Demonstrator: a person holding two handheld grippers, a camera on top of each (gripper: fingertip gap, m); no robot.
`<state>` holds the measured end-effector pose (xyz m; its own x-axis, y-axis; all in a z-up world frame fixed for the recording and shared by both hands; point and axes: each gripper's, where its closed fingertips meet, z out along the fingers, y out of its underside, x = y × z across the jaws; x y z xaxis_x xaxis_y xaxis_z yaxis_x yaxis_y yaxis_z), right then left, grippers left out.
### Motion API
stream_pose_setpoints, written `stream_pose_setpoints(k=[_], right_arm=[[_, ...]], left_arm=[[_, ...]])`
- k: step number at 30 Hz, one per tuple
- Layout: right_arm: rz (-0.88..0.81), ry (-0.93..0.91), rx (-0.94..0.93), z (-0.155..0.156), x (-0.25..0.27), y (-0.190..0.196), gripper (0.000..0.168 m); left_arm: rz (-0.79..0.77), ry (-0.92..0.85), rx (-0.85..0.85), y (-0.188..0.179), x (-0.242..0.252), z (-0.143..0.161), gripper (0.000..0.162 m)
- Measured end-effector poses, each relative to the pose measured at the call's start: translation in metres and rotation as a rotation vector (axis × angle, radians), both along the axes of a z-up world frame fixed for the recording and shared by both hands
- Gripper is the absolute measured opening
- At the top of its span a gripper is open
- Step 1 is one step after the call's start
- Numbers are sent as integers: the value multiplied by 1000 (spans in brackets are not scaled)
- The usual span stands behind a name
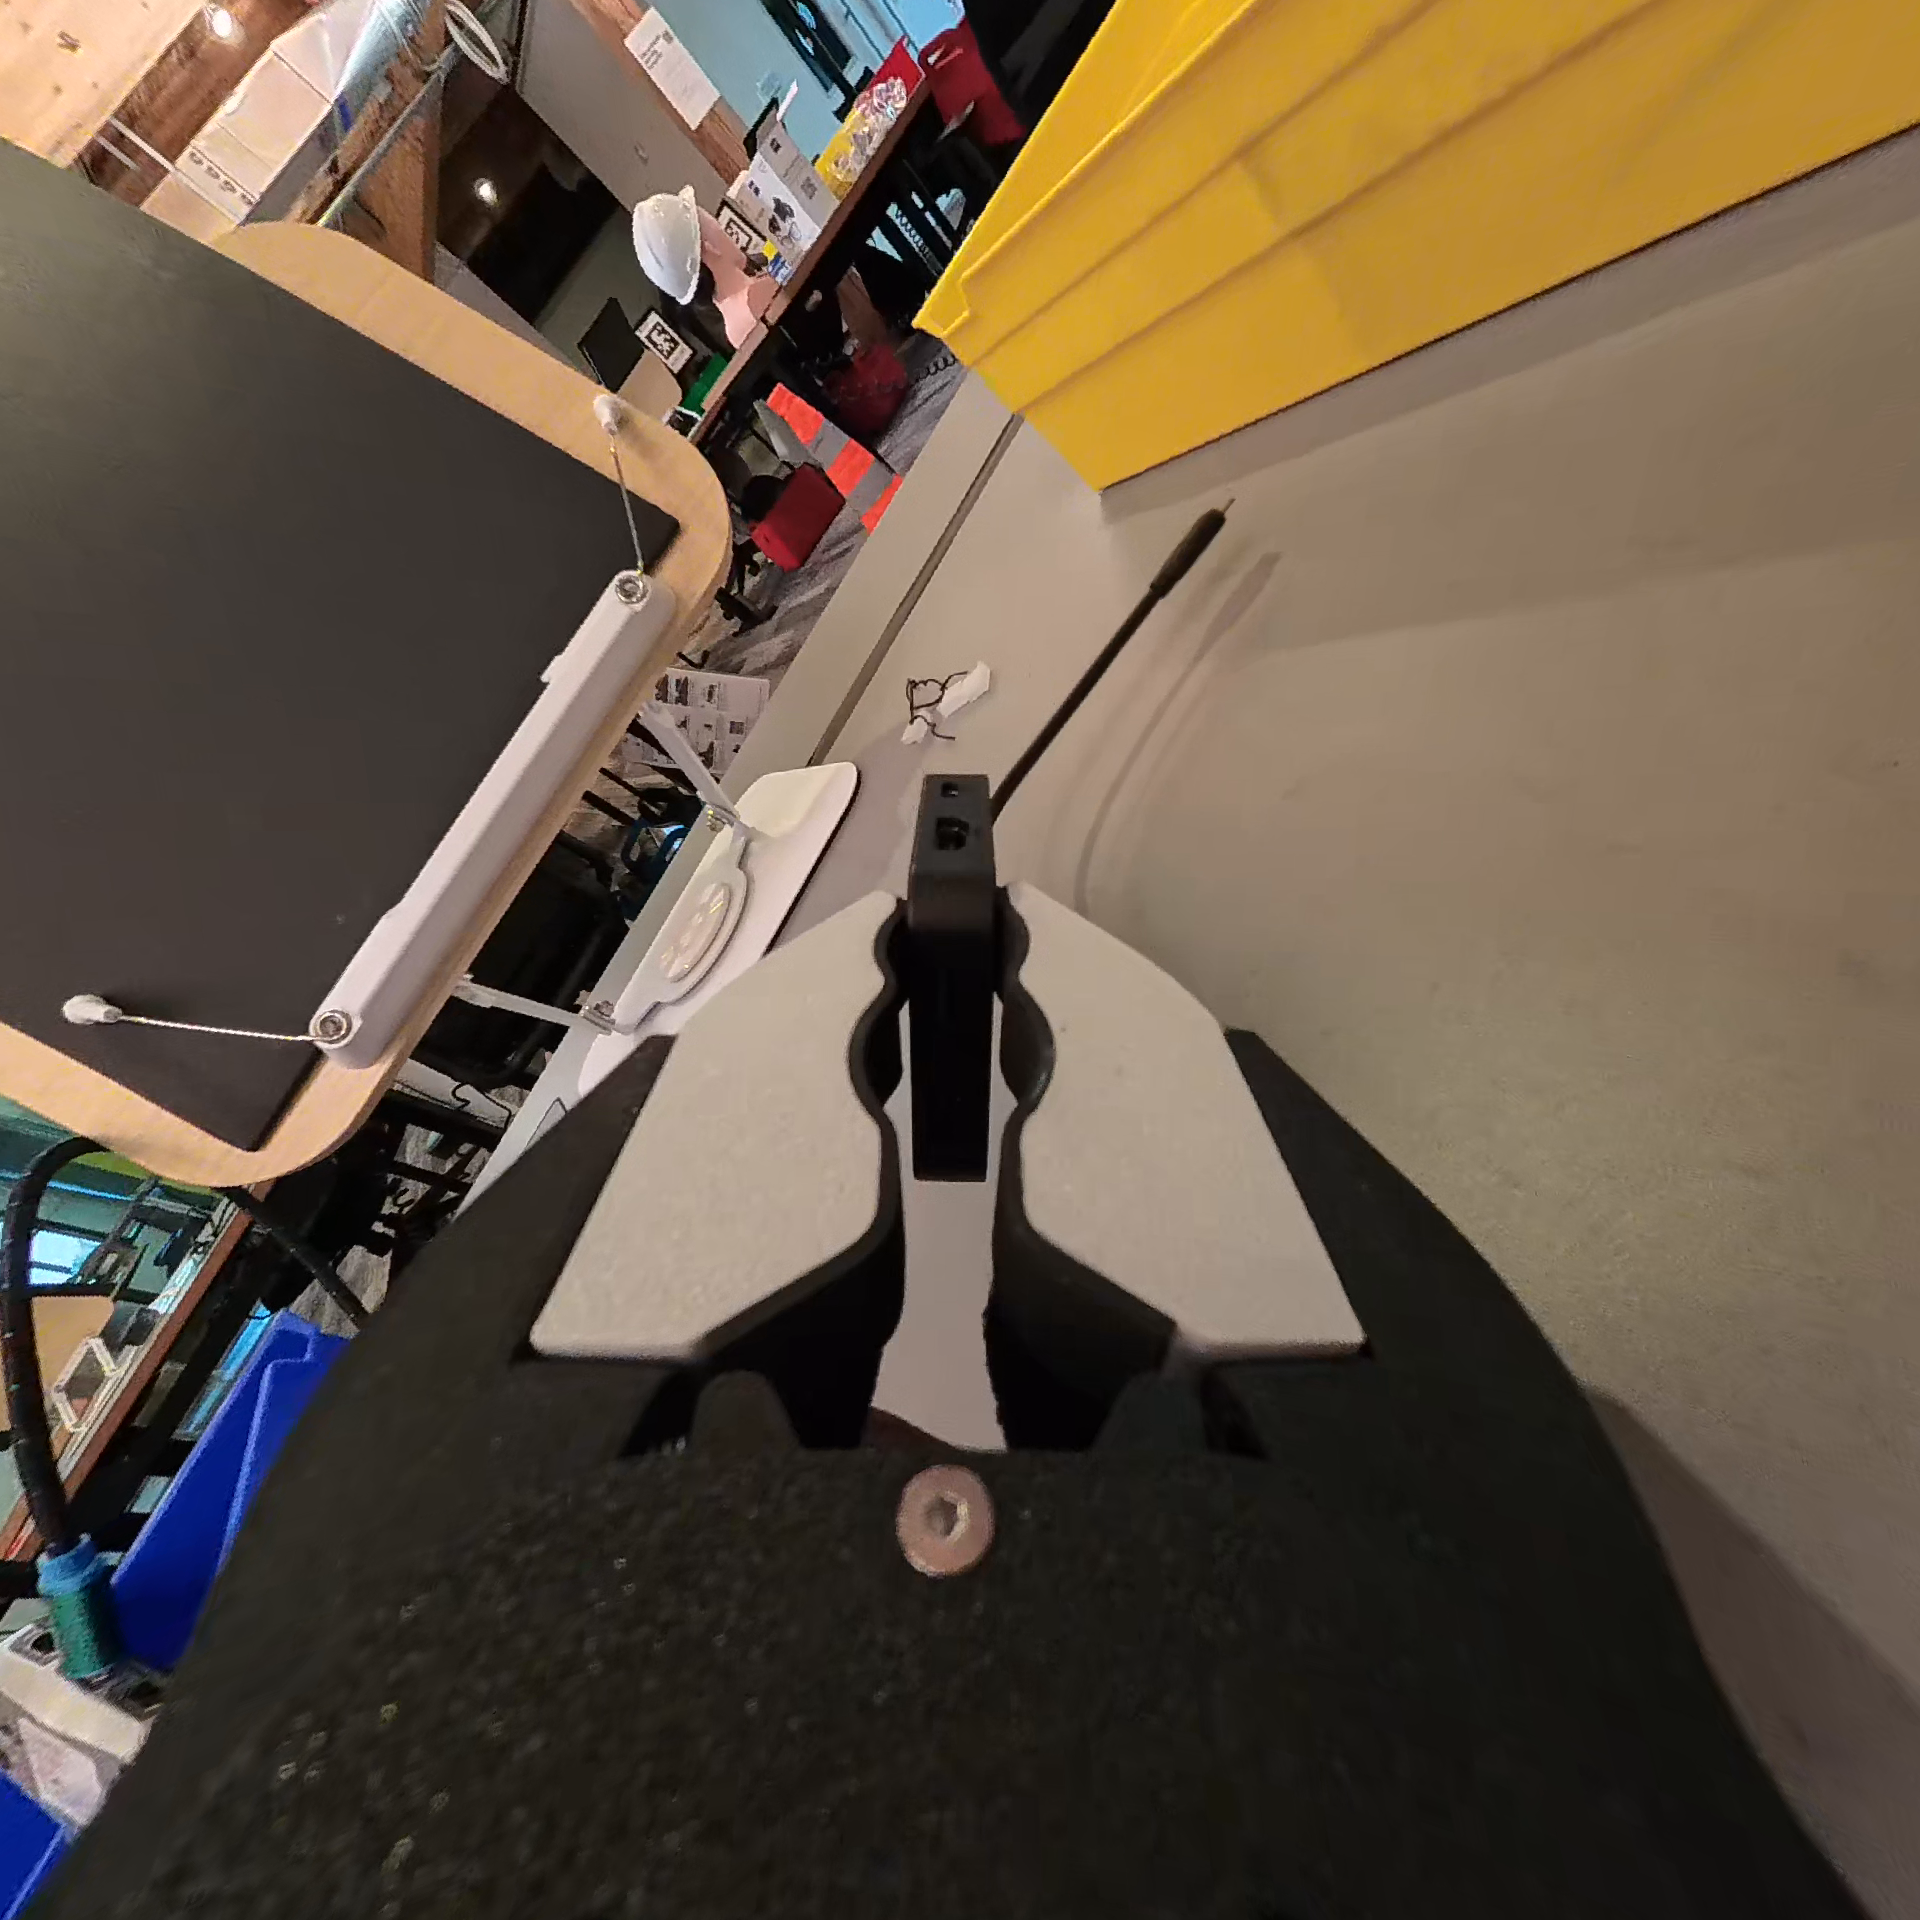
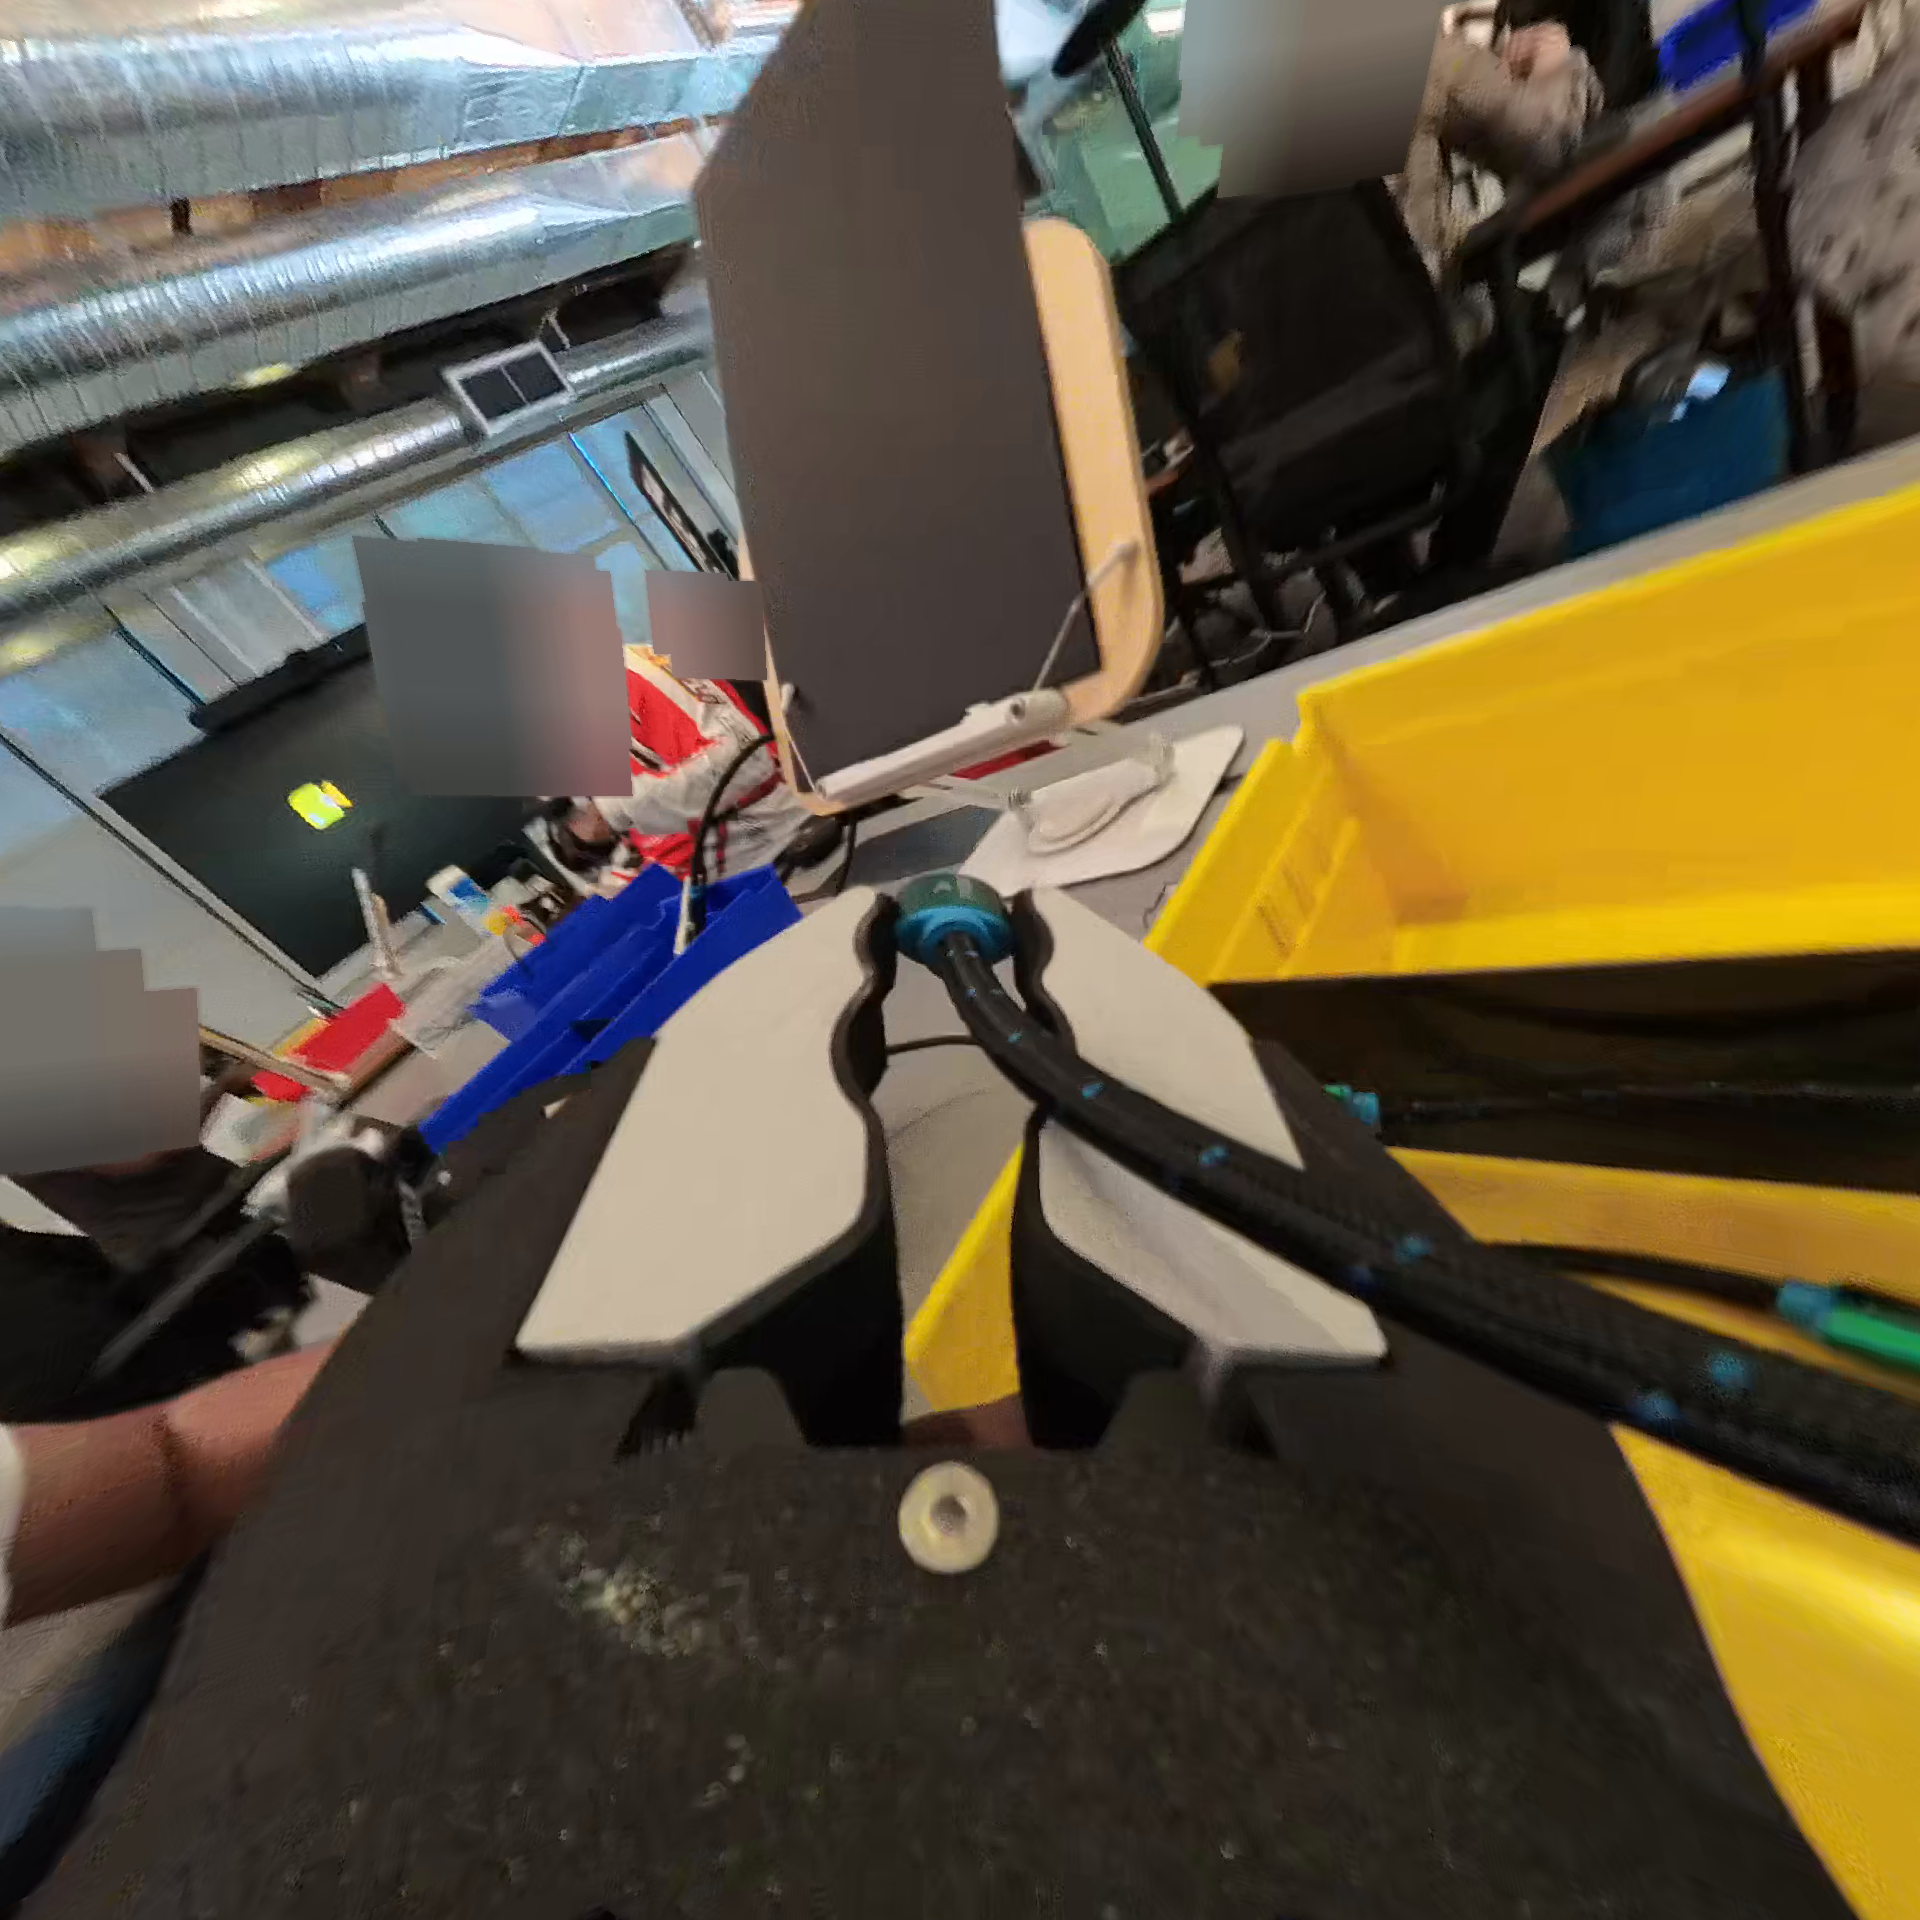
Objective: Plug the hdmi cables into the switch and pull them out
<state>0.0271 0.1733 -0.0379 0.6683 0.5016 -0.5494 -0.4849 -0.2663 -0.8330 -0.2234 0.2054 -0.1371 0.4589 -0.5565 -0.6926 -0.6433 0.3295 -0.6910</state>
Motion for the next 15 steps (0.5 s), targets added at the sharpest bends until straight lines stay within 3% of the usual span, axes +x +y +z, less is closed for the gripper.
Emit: stream_pose_setpoints(k=[4,7,9,15], right_arm=[[14,64,-150,-23,1,10,21],[-10,-112,-386,-53,-4,12,29],[22,-243,-510,-69,-7,6,58],[114,-591,-678,-96,14,-29,59]], left_arm=[[0,0,0,1,-1,1,14],[-3,3,-5,0,0,0,14],[-8,7,-8,-1,0,-1,14],[-20,24,-11,-4,3,-3,14]])
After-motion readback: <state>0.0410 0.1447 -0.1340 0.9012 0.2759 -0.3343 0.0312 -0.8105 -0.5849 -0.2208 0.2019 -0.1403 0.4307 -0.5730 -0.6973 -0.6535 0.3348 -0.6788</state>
